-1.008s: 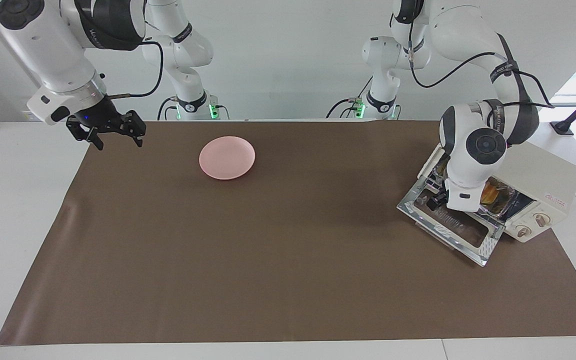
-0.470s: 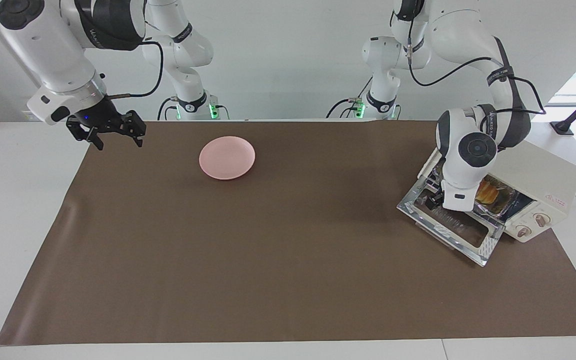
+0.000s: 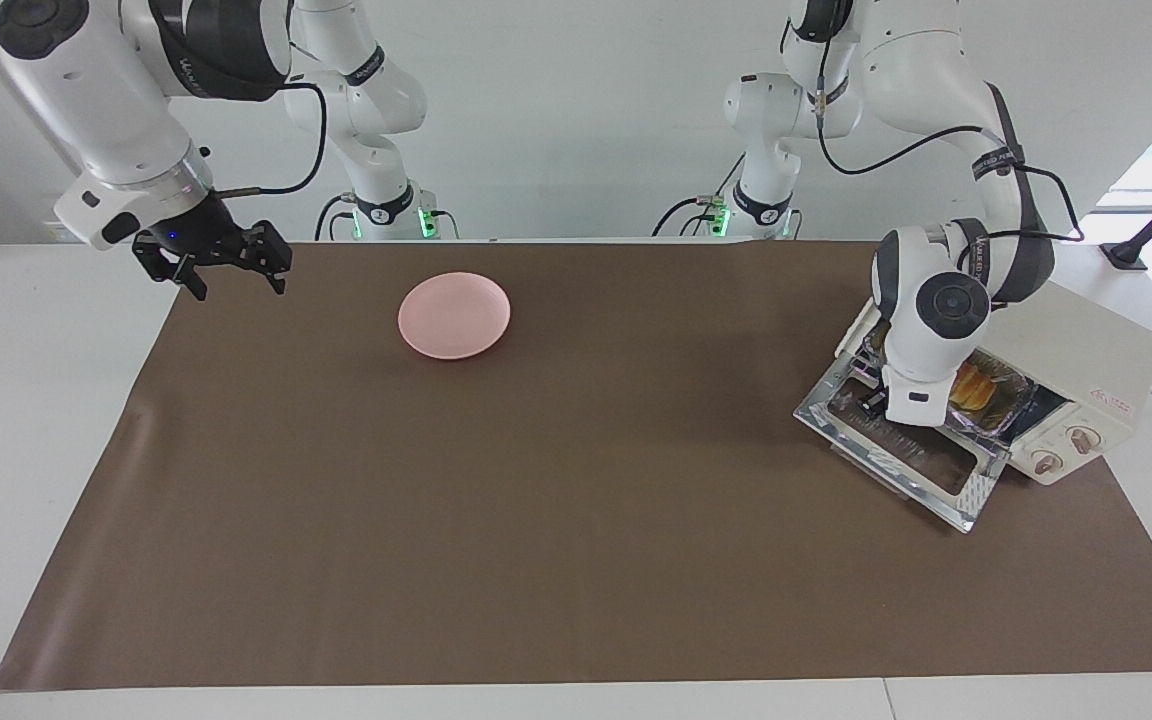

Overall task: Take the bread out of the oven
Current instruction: 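Reach the left gripper into the oven and grasp the foil tray, then pull the foil tray out of the oven with the left gripper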

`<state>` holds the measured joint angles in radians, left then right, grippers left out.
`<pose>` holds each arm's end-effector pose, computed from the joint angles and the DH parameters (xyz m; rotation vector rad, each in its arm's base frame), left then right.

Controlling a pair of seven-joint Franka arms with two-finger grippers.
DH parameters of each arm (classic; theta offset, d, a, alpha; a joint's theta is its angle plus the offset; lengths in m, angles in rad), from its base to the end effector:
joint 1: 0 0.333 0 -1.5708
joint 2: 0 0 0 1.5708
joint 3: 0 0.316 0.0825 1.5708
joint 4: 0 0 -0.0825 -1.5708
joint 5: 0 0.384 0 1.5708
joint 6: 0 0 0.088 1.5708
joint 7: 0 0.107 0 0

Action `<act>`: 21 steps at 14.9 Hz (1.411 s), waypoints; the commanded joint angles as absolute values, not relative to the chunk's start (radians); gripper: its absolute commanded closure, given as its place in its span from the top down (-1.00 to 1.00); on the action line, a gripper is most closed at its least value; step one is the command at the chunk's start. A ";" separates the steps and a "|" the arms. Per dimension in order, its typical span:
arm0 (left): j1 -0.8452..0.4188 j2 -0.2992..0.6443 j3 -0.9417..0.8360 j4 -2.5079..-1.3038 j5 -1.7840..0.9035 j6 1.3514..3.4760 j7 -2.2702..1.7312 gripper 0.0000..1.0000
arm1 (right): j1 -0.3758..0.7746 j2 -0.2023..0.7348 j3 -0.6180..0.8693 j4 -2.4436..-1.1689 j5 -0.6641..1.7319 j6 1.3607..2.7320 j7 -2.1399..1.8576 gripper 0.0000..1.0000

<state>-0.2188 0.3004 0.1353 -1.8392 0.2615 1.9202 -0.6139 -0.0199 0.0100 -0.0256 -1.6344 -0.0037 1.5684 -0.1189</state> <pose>0.6033 -0.0367 0.3538 -2.7454 -0.5732 0.1558 0.5537 -0.0255 0.5888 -3.1349 -0.1153 0.1194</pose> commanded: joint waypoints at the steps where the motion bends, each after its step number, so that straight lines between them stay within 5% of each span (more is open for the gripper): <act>1: -0.212 0.287 0.135 -1.864 0.287 1.937 -0.626 -1.00 | -0.026 -0.002 -0.023 -1.647 -0.018 1.565 -0.133 1.00; 8: -0.242 0.373 0.118 -1.662 0.148 1.980 -0.531 -1.00 | -0.026 -0.002 -0.025 -1.647 -0.018 1.563 -0.133 1.00; 15: -0.550 0.523 0.120 -1.416 -0.063 1.914 -0.540 -1.00 | -0.026 -0.002 -0.023 -1.647 -0.018 1.565 -0.133 1.00; 21: -0.713 0.603 0.126 -1.326 -0.112 1.948 -0.541 -1.00 | -0.026 -0.002 -0.025 -1.647 -0.018 1.563 -0.133 1.00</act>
